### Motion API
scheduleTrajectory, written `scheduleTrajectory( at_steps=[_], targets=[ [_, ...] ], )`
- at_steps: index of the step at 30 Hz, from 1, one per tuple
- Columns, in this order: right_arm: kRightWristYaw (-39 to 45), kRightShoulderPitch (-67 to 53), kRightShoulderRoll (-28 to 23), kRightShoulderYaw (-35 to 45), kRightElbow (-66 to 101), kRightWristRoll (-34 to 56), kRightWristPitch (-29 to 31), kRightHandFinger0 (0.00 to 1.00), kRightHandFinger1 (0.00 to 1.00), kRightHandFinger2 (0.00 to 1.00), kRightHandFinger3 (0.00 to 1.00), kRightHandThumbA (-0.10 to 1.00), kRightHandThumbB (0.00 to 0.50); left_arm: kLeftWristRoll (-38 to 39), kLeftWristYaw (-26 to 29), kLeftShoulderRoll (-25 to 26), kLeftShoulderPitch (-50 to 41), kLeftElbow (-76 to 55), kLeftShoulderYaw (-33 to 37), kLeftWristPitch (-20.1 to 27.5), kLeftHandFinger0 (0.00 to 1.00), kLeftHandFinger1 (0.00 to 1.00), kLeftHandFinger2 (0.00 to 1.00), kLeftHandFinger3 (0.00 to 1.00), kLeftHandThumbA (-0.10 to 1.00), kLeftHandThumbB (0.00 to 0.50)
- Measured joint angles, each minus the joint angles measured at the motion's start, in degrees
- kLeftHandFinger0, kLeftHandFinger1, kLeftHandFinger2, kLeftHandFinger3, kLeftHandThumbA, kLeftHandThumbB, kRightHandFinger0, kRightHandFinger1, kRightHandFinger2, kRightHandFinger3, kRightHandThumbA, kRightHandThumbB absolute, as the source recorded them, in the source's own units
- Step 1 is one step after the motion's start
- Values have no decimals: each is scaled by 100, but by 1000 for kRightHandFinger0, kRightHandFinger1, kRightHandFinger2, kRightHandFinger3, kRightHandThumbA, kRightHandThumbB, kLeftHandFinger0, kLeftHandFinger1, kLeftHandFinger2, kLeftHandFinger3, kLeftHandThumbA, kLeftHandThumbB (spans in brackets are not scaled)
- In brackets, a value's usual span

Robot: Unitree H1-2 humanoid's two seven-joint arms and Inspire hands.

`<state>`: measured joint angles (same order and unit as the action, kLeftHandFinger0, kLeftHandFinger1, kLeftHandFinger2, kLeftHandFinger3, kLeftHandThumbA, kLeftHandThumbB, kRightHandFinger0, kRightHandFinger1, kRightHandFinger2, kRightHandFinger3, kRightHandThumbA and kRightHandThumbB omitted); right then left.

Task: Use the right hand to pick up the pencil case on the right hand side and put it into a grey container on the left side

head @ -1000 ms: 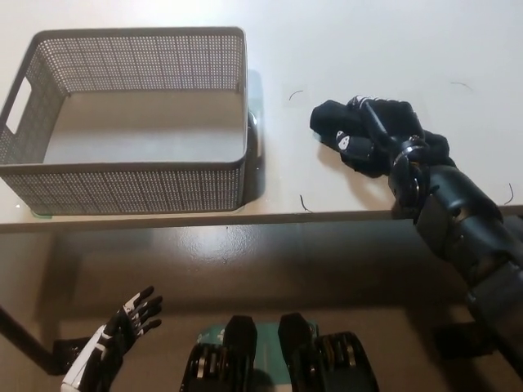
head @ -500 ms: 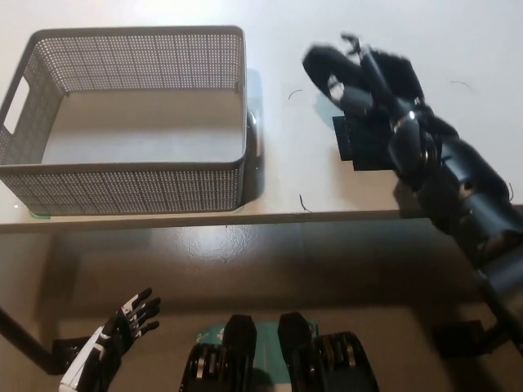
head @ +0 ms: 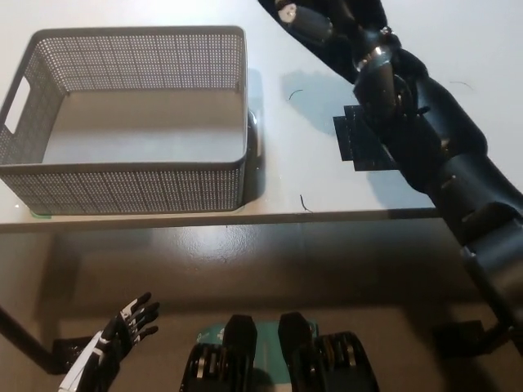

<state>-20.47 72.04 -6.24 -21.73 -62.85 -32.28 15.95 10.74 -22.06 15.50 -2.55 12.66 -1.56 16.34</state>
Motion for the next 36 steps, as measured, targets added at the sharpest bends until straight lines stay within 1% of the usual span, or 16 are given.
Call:
scheduleTrajectory(
  at_steps=[1, 3, 4, 5, 6, 8, 9, 10, 13, 15, 20, 23, 25, 27, 32, 36],
  targets=[
    [0, 9, 51, 0, 74, -2, 0, 0, 324, 726, 806, -100, 183, 0, 0, 1, -9, 0, 0, 0, 1000, 1000, 1000, 1000, 1000, 461],
    [17, 49, 156, -1, 226, -3, -4, 9, 292, 730, 796, -100, 243, -3, 0, 1, -23, 0, 0, 0, 1000, 1000, 1000, 1000, 1000, 483],
    [32, 69, 203, -1, 302, -4, -8, 0, 146, 493, 626, -100, 234, -4, 0, 1, -29, 0, 0, 0, 1000, 1000, 1000, 1000, 1000, 483],
    [64, 108, 262, -1, 358, -2, -22, 0, 82, 438, 421, -100, 210, -4, 0, 1, -35, 0, 0, 0, 1000, 1000, 1000, 1000, 1000, 481],
    [91, 172, 336, 0, 371, 0, -37, 0, 84, 475, 397, -100, 205, -4, 1, 2, -46, 0, 0, -1, 1000, 1000, 1000, 1000, 1000, 481],
    [118, 274, 469, 0, 366, 1, -53, 0, 163, 643, 483, -100, 195, -5, 0, 4, -60, 1, 2, -1, 1000, 1000, 1000, 1000, 1000, 468],
    [130, 350, 579, 0, 344, 2, -64, 16, 213, 703, 535, -100, 223, -8, 1, 4, -65, 1, 3, -1, 1000, 1000, 1000, 1000, 1000, 466],
    [130, 415, 671, 0, 292, 2, -69, 1, 222, 712, 601, -100, 202, -10, 1, 4, -70, 0, 6, -1, 1000, 1000, 1000, 1000, 1000, 465],
    [119, 628, 1006, -1, -17, 4, -69, 0, 189, 647, 569, -100, 213, -25, 1, 4, -78, 1, 14, 4, 1000, 1000, 1000, 1000, 1000, 475],
    [104, 774, 1255, 3, -331, 11, -69, 0, 234, 715, 689, -100, 200, -55, 3, 4, -85, 1, 20, 24, 1000, 1000, 1000, 1000, 1000, 476],
    [-1, 979, 1854, -1, -970, 16, -66, 0, 297, 746, 767, -100, 202, -127, 2, 4, -83, -4, 42, 41, 1000, 1000, 1000, 1000, 1000, 475],
    [-39, 986, 2092, -23, -1212, 7, -67, 0, 250, 733, 743, -100, 204, -134, 2, 4, -88, -11, 42, 43, 1000, 1000, 1000, 1000, 1000, 477],
    [-49, 988, 2193, -42, -1316, 4, -78, 0, 212, 728, 719, -100, 182, -137, 2, 4, -92, -20, 43, 43, 1000, 1000, 1000, 1000, 1000, 467],
    [-49, 988, 2266, -46, -1413, 5, -101, 0, 245, 746, 791, -100, 176, -140, 2, 3, -93, -34, 53, 43, 1000, 1000, 1000, 1000, 1000, 451],
    [-72, 986, 2293, -55, -1578, 5, -106, 0, 251, 718, 797, -100, 195, -158, 2, 4, -92, -54, 66, 50, 1000, 1000, 1000, 1000, 1000, 460],
    [-111, 979, 2283, -59, -1673, 5, -107, 0, 253, 725, 785, -100, 204, -165, 1, 6, -86, -61, 69, 51, 1000, 1000, 1000, 1000, 1000, 419]
  ],
)
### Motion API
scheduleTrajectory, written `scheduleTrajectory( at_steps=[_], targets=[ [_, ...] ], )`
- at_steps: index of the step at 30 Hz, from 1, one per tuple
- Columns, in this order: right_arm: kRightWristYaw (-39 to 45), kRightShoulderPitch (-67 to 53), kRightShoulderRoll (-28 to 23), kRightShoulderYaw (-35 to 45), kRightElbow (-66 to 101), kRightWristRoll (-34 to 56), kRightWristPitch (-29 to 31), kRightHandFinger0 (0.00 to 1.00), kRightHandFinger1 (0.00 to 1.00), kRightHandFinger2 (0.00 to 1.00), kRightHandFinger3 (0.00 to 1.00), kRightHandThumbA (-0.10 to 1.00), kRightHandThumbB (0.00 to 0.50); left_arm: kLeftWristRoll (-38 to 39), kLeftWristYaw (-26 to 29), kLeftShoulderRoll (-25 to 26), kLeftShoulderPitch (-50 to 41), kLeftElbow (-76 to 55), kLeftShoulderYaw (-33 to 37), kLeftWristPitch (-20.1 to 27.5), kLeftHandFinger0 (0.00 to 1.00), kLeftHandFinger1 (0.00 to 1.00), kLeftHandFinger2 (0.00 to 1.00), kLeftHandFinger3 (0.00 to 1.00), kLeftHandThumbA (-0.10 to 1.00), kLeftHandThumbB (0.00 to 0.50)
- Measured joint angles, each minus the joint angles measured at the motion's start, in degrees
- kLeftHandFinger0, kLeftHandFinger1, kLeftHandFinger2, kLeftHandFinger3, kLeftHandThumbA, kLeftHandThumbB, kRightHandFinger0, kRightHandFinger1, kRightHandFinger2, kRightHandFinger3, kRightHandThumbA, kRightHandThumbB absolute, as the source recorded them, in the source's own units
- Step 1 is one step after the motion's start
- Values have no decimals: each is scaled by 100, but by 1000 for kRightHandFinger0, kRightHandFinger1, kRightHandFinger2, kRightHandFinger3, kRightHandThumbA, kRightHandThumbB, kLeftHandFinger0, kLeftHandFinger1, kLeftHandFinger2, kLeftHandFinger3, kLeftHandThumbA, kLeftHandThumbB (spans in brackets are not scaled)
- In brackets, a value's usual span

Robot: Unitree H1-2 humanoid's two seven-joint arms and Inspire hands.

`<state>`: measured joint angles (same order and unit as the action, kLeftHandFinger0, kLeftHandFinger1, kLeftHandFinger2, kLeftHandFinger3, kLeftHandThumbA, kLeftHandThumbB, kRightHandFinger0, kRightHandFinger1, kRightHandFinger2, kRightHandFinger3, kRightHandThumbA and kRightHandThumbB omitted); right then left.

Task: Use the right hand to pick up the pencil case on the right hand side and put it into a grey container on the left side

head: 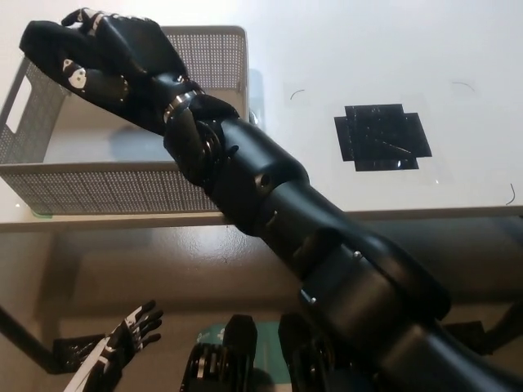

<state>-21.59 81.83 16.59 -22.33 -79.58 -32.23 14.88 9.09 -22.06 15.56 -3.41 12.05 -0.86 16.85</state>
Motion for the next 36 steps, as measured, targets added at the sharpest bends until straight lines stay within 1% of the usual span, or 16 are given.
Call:
scheduleTrajectory(
  at_steps=[3, 7, 8, 9, 10, 11, 12, 13, 14, 15, 16, 23, 26, 27, 32, 36],
  targets=[
    [-14, -8, -43, -6, -30, 0, 0, 0, 228, 710, 759, -100, 204, -5, -1, 7, 7, 0, 5, 24, 1000, 1000, 1000, 1000, 1000, 427],
    [-18, -14, -128, -40, -45, -1, -5, 0, 268, 786, 869, -100, 161, -28, -1, 12, 13, -9, 8, 28, 1000, 1000, 1000, 1000, 1000, 423],
    [-18, -18, -153, -52, -52, -2, -12, 0, 278, 770, 839, -100, 168, -36, -1, 12, 13, -9, 10, 32, 1000, 1000, 1000, 1000, 1000, 415],
    [-18, -23, -170, -66, -64, -2, -21, 62, 361, 828, 893, 10, 209, -44, -1, 12, 13, -9, 11, 37, 1000, 1000, 1000, 1000, 1000, 406],
    [-18, -30, -187, -76, -74, -1, -34, 34, 300, 678, 775, 80, 210, -50, -1, 12, 13, -9, 12, 43, 1000, 1000, 1000, 1000, 1000, 404],
    [-18, -38, -198, -79, -84, -2, -58, 267, 491, 756, 896, 514, 274, -53, -2, 12, 13, -9, 14, 46, 1000, 1000, 1000, 1000, 1000, 414],
    [-16, -41, -206, -88, -94, -2, -104, 764, 992, 1000, 1000, 734, 334, -53, -4, 12, 12, -15, 17, 42, 1000, 1000, 1000, 1000, 1000, 419],
    [10, -41, -214, -88, -106, 0, -164, 1000, 1000, 1000, 1000, 884, 353, -52, -6, 12, 10, -25, 19, 39, 1000, 1000, 1000, 1000, 1000, 427],
    [87, -40, -227, -88, -112, 4, -240, 1000, 1000, 1000, 1000, 1000, 421, -52, -8, 12, 10, -38, 20, 36, 1000, 1000, 1000, 1000, 1000, 459],
    [193, -40, -246, -97, -117, 4, -307, 1000, 1000, 1000, 1000, 1000, 473, -51, -8, 12, 10, -53, 19, 23, 1000, 1000, 1000, 1000, 1000, 440],
    [297, -40, -263, -109, -122, 1, -371, 1000, 1000, 1000, 1000, 1000, 476, -49, -8, 12, 10, -60, 18, 17, 1000, 1000, 1000, 1000, 1000, 420],
    [856, -39, -389, -197, -123, 1, -693, 1000, 1000, 1000, 1000, 1000, 456, -48, -11, 19, 11, -78, 20, 14, 1000, 1000, 1000, 1000, 1000, 436],
    [981, -40, -426, -200, -118, 2, -735, 1000, 1000, 1000, 1000, 1000, 459, -46, -13, 20, 12, -136, 20, 8, 1000, 1000, 1000, 1000, 1000, 431],
    [1004, -40, -432, -200, -116, 2, -747, 1000, 1000, 1000, 1000, 1000, 468, -47, -13, 20, 13, -140, 20, 8, 1000, 1000, 1000, 1000, 1000, 447],
    [1080, -58, -506, -196, -45, 5, -755, 1000, 1000, 1000, 1000, 1000, 481, -46, -17, 20, 12, -143, 26, -9, 1000, 1000, 1000, 1000, 1000, 421],
    [1138, -116, -625, -197, 269, 3, -748, 1000, 1000, 1000, 1000, 1000, 445, -48, -17, 20, 11, -141, 26, -4, 1000, 1000, 1000, 1000, 1000, 407]
  ],
)
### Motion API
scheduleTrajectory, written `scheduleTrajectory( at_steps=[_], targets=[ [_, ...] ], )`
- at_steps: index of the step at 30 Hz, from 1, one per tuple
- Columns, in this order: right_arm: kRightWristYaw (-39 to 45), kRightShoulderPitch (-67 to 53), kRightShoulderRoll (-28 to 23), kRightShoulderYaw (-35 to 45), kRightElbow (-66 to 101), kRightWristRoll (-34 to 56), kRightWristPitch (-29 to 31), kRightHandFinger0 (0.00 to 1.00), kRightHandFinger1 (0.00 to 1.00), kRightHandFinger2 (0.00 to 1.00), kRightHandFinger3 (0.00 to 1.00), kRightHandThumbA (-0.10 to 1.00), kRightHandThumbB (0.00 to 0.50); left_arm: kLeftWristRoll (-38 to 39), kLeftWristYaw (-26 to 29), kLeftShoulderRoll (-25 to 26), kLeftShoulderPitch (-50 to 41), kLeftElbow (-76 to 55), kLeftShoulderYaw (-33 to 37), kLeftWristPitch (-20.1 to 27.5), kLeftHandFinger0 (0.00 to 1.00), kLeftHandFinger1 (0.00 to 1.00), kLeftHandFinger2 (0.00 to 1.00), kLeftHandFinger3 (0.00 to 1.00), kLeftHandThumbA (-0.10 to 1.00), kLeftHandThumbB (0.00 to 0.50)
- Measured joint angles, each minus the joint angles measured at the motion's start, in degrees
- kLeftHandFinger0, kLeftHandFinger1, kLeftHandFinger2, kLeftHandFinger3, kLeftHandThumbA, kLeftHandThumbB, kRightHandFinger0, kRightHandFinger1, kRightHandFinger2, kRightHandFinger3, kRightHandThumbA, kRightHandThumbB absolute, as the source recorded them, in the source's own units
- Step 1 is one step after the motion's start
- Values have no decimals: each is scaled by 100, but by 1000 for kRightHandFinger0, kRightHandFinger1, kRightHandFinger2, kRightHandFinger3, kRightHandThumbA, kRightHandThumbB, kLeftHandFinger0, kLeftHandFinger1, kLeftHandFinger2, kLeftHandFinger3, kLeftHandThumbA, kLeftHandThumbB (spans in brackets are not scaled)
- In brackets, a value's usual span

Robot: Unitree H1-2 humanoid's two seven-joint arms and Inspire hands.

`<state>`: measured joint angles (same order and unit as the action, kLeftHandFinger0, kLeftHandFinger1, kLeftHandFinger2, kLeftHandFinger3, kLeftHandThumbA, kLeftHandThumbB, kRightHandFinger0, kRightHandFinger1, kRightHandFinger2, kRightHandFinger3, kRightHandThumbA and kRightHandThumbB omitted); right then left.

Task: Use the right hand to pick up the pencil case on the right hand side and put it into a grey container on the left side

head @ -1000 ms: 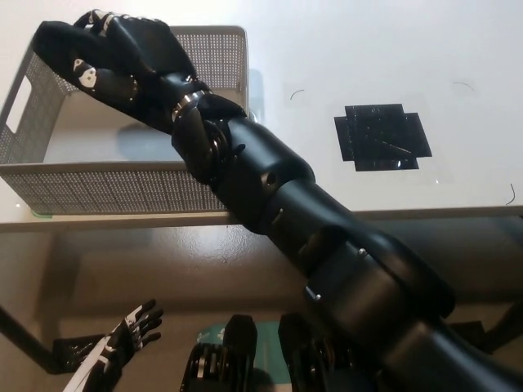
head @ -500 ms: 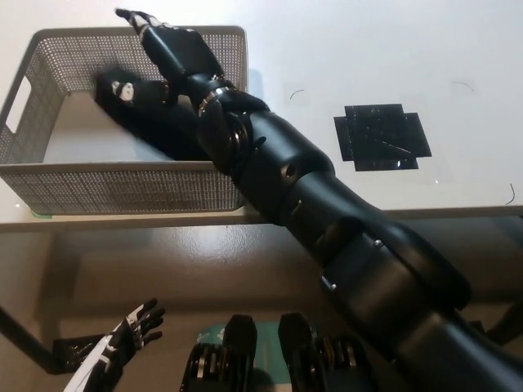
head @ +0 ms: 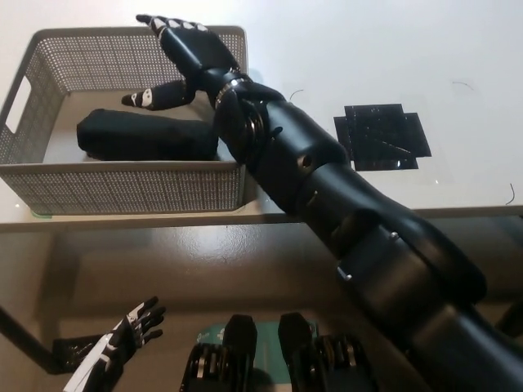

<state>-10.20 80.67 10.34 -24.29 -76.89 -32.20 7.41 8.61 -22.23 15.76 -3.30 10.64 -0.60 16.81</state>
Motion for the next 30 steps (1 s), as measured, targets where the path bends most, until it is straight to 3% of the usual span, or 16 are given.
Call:
scheduleTrajectory(
  at_steps=[10, 13, 16, 19, 20, 23, 25, 30],
  targets=[
    [339, -868, -522, 17, 1836, -1, -51, 1000, 1000, 1000, 1000, 1000, 414, -97, 8, -6, -14, 75, 3, 32, 1000, 1000, 1000, 1000, 1000, 396],
    [425, -1192, -739, 40, 2320, -3, -93, 1000, 1000, 1000, 1000, 1000, 387, -102, 7, -6, -22, 116, 3, 25, 1000, 1000, 1000, 1000, 1000, 434],
    [530, -1556, -1020, 91, 2828, -3, -165, 1000, 1000, 1000, 1000, 1000, 392, -102, 7, -6, -45, 160, 1, 18, 1000, 1000, 1000, 1000, 1000, 422],
    [642, -1873, -1346, 164, 3278, -3, -216, 1000, 1000, 1000, 1000, 1000, 405, -101, 6, -6, -65, 190, 1, 16, 1000, 1000, 1000, 1000, 1000, 439],
    [679, -1977, -1462, 194, 3425, -2, -245, 1000, 1000, 1000, 1000, 1000, 403, -100, 6, -7, -71, 195, 1, 12, 1000, 1000, 1000, 1000, 1000, 465],
    [762, -2236, -1751, 278, 3779, -2, -296, 1000, 1000, 1000, 1000, 1000, 394, -101, 7, -6, -81, 203, 1, 5, 1000, 1000, 1000, 1000, 1000, 426],
    [853, -2526, -2085, 398, 4172, 0, -368, 1000, 1000, 1000, 1000, 1000, 412, -101, 6, -7, -85, 209, 1, 3, 1000, 1000, 1000, 1000, 1000, 427],
    [1005, -3095, -2670, 665, 4878, 30, -490, 1000, 1000, 1000, 1000, 1000, 401, -101, 7, -7, -87, 225, -1, 2, 1000, 1000, 1000, 1000, 1000, 428]
  ],
)
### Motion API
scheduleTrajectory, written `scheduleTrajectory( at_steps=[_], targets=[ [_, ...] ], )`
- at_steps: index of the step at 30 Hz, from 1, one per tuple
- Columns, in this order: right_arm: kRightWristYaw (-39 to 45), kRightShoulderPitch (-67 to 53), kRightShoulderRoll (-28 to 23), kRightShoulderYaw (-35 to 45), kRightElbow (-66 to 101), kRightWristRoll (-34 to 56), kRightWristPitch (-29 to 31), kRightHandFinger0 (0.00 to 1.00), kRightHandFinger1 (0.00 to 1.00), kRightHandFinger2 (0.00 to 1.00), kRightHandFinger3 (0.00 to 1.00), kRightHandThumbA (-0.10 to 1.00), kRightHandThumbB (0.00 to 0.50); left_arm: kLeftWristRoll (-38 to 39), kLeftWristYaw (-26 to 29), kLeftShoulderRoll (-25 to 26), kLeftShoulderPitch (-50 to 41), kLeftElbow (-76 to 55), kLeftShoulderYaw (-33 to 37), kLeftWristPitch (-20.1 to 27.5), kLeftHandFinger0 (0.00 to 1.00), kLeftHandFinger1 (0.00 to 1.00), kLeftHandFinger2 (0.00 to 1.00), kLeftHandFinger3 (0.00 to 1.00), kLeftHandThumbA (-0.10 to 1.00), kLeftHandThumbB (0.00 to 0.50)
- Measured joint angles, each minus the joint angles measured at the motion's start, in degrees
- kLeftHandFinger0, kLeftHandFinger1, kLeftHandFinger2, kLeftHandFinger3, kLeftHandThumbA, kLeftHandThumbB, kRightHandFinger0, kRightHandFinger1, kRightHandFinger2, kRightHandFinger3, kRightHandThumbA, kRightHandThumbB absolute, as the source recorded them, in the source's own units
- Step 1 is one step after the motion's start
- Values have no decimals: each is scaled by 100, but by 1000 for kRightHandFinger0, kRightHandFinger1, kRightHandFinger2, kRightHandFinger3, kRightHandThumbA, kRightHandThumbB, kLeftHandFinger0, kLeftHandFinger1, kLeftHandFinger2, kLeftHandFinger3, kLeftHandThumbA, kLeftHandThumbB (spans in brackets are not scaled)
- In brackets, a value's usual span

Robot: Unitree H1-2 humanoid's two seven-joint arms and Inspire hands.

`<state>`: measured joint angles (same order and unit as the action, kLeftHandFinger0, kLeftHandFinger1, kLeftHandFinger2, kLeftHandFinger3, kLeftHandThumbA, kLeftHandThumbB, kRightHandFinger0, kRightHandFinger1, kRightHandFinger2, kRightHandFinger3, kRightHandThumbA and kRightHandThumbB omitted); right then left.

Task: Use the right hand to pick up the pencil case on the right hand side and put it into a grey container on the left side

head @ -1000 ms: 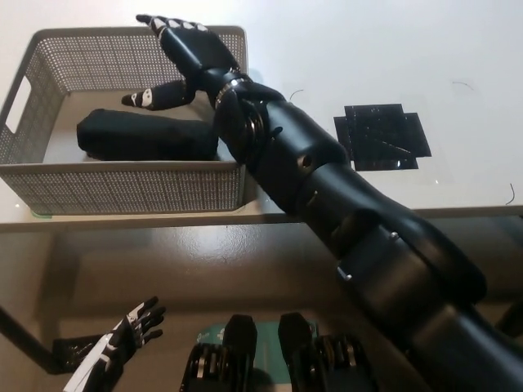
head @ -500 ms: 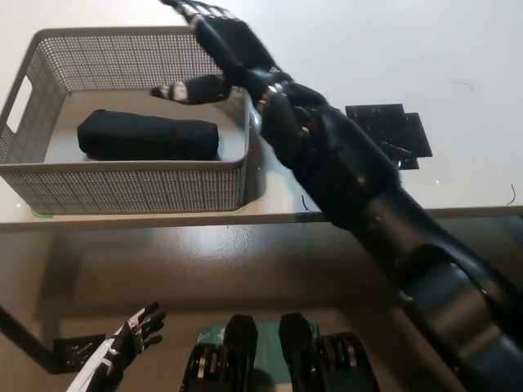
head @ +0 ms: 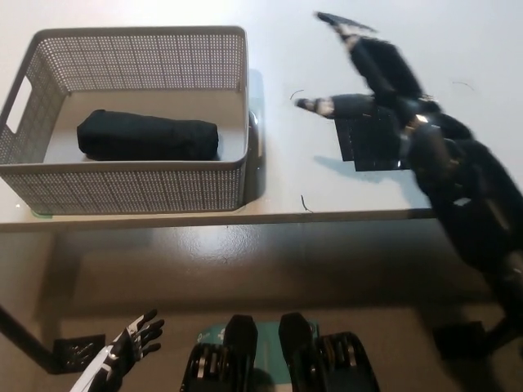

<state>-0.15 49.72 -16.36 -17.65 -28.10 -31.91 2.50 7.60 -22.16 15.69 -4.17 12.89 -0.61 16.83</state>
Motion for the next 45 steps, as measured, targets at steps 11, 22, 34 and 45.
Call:
scheduleTrajectory(
  at_steps=[11, 22, 34, 45],
  targets=[
    [231, -1670, -455, 886, 1669, 609, -161, 1000, 1000, 1000, 1000, 1000, 391, 7, 0, 0, 1, 26, -4, -2, 1000, 1000, 1000, 1000, 1000, 438],
    [303, -3358, 329, 1192, 1891, 1549, 23, 1000, 1000, 1000, 1000, 1000, 339, 8, 0, -1, -4, 137, -7, -29, 1000, 1000, 1000, 1000, 1000, 447],
    [468, -4690, 1088, 1295, 1330, 2427, 687, 1000, 1000, 1000, 1000, 1000, 309, 51, 0, 0, -5, 165, -32, -29, 1000, 1000, 1000, 1000, 1000, 402],
    [716, -4921, 1147, 1459, 551, 3125, 1308, 1000, 1000, 1000, 1000, 1000, 289, 93, 0, -1, 24, 167, -50, -25, 1000, 1000, 1000, 1000, 1000, 402]
  ],
)
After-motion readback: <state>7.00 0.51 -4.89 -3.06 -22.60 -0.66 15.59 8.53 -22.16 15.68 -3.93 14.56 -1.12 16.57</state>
